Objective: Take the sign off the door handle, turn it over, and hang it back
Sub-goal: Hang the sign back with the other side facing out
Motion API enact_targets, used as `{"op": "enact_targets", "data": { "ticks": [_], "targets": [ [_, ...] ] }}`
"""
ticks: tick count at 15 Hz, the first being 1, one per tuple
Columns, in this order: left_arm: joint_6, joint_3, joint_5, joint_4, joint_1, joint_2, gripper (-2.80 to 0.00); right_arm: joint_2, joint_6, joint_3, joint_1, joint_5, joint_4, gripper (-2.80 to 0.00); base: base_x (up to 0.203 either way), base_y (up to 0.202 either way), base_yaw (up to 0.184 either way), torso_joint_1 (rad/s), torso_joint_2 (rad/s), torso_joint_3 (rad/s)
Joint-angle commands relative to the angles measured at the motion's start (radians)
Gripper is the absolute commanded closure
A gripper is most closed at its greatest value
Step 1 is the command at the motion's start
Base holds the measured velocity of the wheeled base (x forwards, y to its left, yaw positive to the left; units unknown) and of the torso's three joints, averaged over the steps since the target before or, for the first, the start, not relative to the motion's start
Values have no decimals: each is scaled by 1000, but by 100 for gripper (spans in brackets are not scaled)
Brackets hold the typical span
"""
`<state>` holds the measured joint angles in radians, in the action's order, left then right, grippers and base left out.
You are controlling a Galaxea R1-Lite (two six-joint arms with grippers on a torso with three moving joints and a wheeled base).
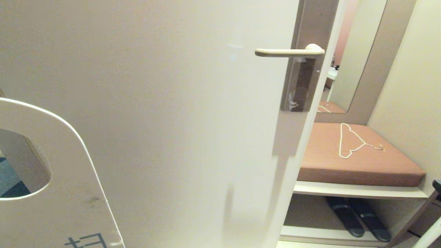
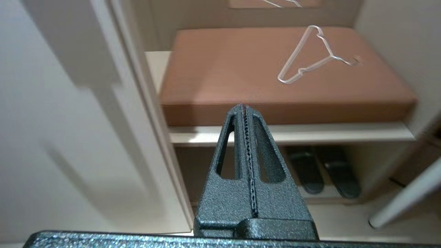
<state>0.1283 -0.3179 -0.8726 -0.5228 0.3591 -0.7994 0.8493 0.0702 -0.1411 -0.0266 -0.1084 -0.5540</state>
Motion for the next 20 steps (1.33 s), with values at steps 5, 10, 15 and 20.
{"op": "enact_targets", "data": {
  "ticks": [5, 10, 15, 20],
  "targets": [
    [8, 4, -3, -3, -7, 5, 0, -207, -28, 134, -32, 172, 0, 0, 0, 0, 0, 0, 0, 0],
    [13, 11, -2, -3, -22, 6, 0, -477, -54, 141, -31, 226, 264, 0, 0, 0, 0, 0, 0, 0],
    [13, 10, 27, -5, -22, 32, 0, -577, -73, 128, -27, 217, 465, 0, 0, 0, 0, 0, 0, 0],
    [14, -4, 127, -5, -22, 40, 0, -576, -105, 140, -27, 114, 554, 0, 0, 0, 0, 0, 0, 0]
  ]
}}
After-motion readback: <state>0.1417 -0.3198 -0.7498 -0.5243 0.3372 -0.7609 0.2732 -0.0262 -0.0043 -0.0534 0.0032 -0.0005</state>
